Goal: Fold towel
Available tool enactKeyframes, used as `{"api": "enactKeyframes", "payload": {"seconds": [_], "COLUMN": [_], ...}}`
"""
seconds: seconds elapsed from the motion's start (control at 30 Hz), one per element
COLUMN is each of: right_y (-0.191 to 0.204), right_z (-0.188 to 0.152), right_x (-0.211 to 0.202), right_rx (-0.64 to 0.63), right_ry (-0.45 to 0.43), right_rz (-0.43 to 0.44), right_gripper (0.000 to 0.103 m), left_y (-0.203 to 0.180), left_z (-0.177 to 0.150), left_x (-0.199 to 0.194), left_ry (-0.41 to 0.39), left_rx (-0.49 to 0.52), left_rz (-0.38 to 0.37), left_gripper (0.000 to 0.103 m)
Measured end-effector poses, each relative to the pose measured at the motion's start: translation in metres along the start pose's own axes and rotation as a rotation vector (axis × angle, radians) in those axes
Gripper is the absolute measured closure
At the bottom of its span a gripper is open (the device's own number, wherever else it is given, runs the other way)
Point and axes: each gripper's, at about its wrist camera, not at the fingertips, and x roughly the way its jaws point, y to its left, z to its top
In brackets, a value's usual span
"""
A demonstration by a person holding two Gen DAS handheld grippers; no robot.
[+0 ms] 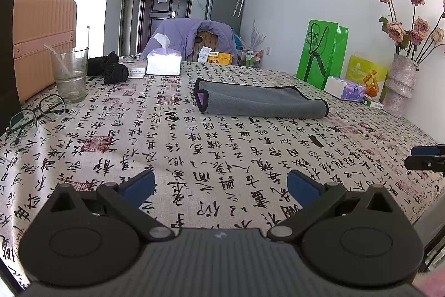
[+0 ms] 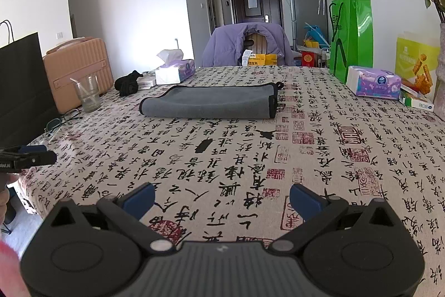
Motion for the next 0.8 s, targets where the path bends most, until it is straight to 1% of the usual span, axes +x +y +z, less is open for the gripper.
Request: {"api": "enactKeyframes", "payload": {"seconds": [0.8], "right_y": [0.0005], "right_z": [0.0018], "right_x": [-0.0011], "right_rx": [-0.003], "right_ry": [0.000], "right_rz": [0.001], "right_gripper": [0.000], "left_y": [-0.0010], "left_z": [-0.0015], "left_x": [-0.0023], "left_ry": [-0.012], "left_rx": [0.000], "left_rz": [0.000], "left_gripper": [0.000]}}
